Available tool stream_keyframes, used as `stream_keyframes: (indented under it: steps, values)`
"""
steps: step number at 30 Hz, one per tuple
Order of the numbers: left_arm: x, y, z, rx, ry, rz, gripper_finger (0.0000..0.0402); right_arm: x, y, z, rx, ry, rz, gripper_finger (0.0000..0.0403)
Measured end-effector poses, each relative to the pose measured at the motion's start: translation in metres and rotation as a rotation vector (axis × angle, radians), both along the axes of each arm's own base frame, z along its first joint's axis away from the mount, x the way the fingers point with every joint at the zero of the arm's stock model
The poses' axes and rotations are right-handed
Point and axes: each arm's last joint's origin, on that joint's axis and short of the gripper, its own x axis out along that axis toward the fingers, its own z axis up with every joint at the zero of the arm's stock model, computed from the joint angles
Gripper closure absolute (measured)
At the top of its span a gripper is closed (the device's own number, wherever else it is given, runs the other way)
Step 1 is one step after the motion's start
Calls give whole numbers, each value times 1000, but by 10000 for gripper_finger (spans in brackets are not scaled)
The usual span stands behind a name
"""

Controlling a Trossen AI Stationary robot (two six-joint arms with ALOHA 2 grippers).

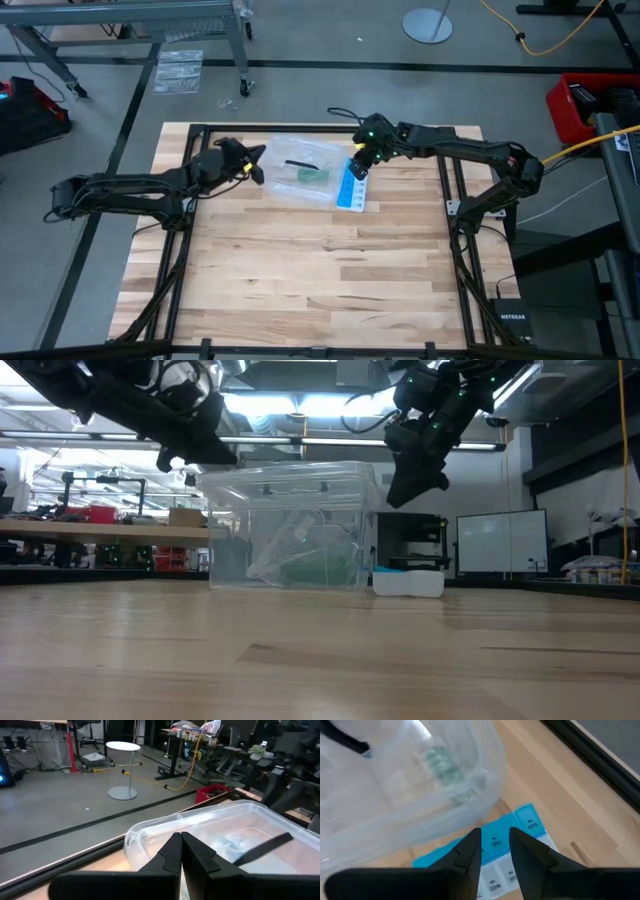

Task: Roll bandage
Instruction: Close the transparent bin

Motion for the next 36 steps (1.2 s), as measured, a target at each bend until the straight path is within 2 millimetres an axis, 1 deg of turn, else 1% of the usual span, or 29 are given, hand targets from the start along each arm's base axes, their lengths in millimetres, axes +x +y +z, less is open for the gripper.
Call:
stream_keyframes:
  steps: [7, 11, 18, 22, 36]
  values:
    - [-1, 10, -7, -51, 10, 60, 399, 7, 13, 1, -23, -5, 46, 297]
    - [2, 13, -15, -92, 39, 74, 399, 7, 13, 1, -49, 7, 29, 297]
    - [8, 16, -26, -115, 89, 77, 399, 7, 13, 1, -51, 8, 27, 297]
    - [10, 16, -28, -126, 90, 80, 399, 7, 13, 1, -51, 8, 27, 297]
    - [12, 16, -25, -100, 64, 48, 399, 7, 13, 1, -60, 13, 39, 297]
